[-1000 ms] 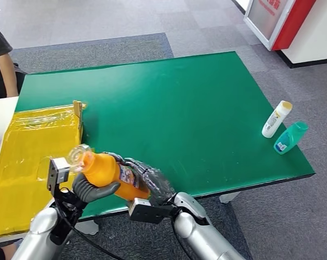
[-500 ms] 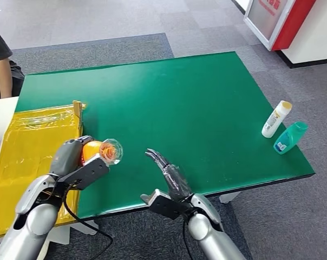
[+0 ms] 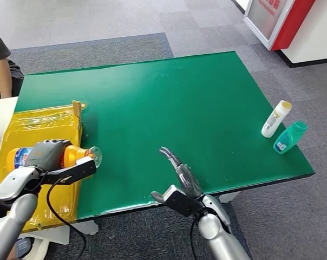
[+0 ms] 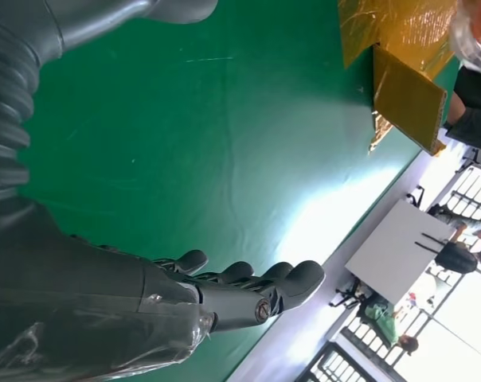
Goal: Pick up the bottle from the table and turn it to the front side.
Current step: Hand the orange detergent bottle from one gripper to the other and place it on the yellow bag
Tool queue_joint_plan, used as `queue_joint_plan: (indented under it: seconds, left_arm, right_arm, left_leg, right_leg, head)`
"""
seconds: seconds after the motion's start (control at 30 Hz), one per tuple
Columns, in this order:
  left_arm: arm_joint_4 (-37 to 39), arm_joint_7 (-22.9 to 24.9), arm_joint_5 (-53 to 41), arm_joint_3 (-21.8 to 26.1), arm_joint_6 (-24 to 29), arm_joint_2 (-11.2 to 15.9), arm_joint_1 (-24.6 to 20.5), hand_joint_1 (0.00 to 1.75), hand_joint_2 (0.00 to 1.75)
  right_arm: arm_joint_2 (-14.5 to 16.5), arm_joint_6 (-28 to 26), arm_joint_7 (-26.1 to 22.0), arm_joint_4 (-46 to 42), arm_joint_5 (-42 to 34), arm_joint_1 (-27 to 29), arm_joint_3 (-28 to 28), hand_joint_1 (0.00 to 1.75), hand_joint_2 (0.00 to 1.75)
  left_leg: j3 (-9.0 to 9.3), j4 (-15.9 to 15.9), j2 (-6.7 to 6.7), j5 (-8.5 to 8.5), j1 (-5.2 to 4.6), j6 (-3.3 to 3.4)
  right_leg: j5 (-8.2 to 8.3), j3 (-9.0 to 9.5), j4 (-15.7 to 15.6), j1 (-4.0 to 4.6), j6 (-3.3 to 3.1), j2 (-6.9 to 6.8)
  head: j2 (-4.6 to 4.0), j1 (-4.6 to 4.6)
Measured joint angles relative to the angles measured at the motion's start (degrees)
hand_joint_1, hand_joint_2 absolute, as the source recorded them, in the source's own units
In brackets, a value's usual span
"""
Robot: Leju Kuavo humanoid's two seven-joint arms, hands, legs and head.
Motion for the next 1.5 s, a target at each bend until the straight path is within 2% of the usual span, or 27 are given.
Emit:
queue_joint_plan:
  seconds: [0.23,0.4,0.6,0.63,0.67,0.73,0.77,0.8,0.9,1.03,1.17,1.4,1.5]
  left_arm:
    - [7.62,-0.05,-6.29,0.74,3.68,0.44,2.68,1.75,1.75]
    - [13.1,-0.46,-8.08,3.21,7.29,-0.68,3.12,1.75,1.75]
    - [15.52,-0.86,-9.46,5.13,9.05,-2.17,3.11,1.75,1.75]
    - [15.78,-0.96,-10.16,5.59,9.84,-2.6,3.1,1.67,1.75]
    - [16.06,-1.04,-11.06,6.13,10.81,-3.19,3.07,1.48,1.75]
    - [16.64,-1.1,-12.96,7.31,12.75,-4.66,2.76,0.61,1.75]
    - [16.88,-1.11,-13.87,7.89,13.63,-5.52,2.5,0.24,1.75]
    - [17.08,-1.14,-14.68,8.4,14.41,-6.35,2.2,0.0,1.31]
    - [17.29,-1.52,-16.43,9.8,16.1,-8.43,1.66,0.0,0.0]
    - [16.69,-3.15,-16.06,11.67,16.43,-10.45,2.28,0.0,0.0]
    - [12.86,-4.95,-13.45,13.18,15.76,-11.98,4.81,0.0,0.0]
    - [5.59,-6.12,-8.28,14.01,12.79,-13.41,8.61,0.0,0.0]
    - [1.08,-7.99,-1.67,13.93,10.73,-13.49,10.94,0.0,0.0]
  right_arm:
    - [0.02,1.03,-0.49,0.3,-1.32,0.95,-0.84,0.0,1.75]
    - [0.03,1.28,-0.74,0.84,-1.5,1.35,-0.95,0.0,1.75]
    - [0.13,1.79,-0.82,1.32,-1.71,1.63,-0.99,0.0,1.75]
    - [0.19,2.04,-0.82,1.42,-1.79,1.63,-1.0,0.0,1.75]
    - [0.29,2.31,-0.81,1.53,-1.85,1.63,-0.99,0.0,1.75]
    - [0.63,2.65,-0.8,1.77,-1.9,1.63,-0.91,0.0,1.75]
    - [0.86,2.76,-0.79,1.88,-1.91,1.63,-0.81,0.0,1.75]
    - [1.08,2.84,-0.74,1.97,-1.91,1.63,-0.69,0.0,1.75]
    - [1.5,2.96,-0.34,2.03,-1.89,1.71,-0.33,0.0,1.75]
    - [1.6,2.86,0.22,2.01,-1.98,2.08,-0.24,0.0,1.75]
    - [1.6,2.58,0.59,1.86,-2.53,3.12,-0.46,0.0,1.75]
    - [1.6,2.31,0.84,0.67,-2.99,4.47,-1.25,0.0,1.75]
    - [1.6,2.28,0.85,-0.31,-3.1,5.11,-1.98,0.0,1.75]
  left_leg:
    - [-0.01,0.0,0.0,-0.02,0.0,0.0]
    - [-0.01,0.0,-0.01,-0.03,0.0,0.02]
    - [0.0,0.0,-0.01,-0.02,0.0,0.02]
    - [0.0,0.0,-0.01,-0.02,0.0,0.02]
    - [0.0,0.0,-0.01,-0.02,0.0,0.02]
    - [-0.01,0.0,-0.01,-0.01,0.0,0.02]
    - [-0.01,0.0,-0.01,-0.01,0.0,0.02]
    - [-0.01,0.0,-0.01,-0.01,0.0,0.02]
    - [0.0,0.0,-0.01,-0.01,0.0,0.02]
    - [-0.01,0.0,-0.01,-0.02,-0.01,0.02]
    - [-0.01,0.0,-0.01,-0.05,0.0,0.05]
    - [-0.01,0.0,-0.01,-0.06,0.0,0.04]
    - [-0.01,0.0,-0.01,-0.08,0.0,0.05]
  right_leg:
    - [-0.02,0.0,0.0,0.01,-0.01,0.0]
    - [-0.02,0.01,-0.01,0.01,-0.01,-0.02]
    - [-0.02,0.02,0.0,0.01,-0.01,-0.01]
    - [-0.02,0.01,0.0,0.01,-0.01,-0.01]
    - [-0.02,0.01,0.0,0.01,-0.01,-0.01]
    - [-0.02,0.01,0.0,0.01,0.0,-0.02]
    - [-0.01,0.02,0.0,0.01,0.0,-0.02]
    - [-0.01,0.03,0.0,0.01,0.0,-0.02]
    - [0.01,0.04,0.0,0.0,0.0,-0.01]
    - [0.0,0.04,0.0,0.0,0.0,-0.01]
    - [-0.02,0.03,-0.01,0.0,0.0,-0.02]
    - [-0.02,0.03,-0.01,0.0,0.0,-0.01]
    - [-0.02,0.04,-0.01,0.0,0.0,-0.01]
  head:
    - [0.0,0.01]
    - [0.0,0.01]
    - [0.0,-0.01]
    - [0.0,-0.01]
    - [0.0,-0.01]
    - [0.0,0.0]
    - [0.0,0.0]
    - [0.0,0.01]
    - [0.0,0.01]
    - [0.0,0.01]
    - [0.0,0.0]
    - [0.0,0.01]
    - [0.0,0.01]
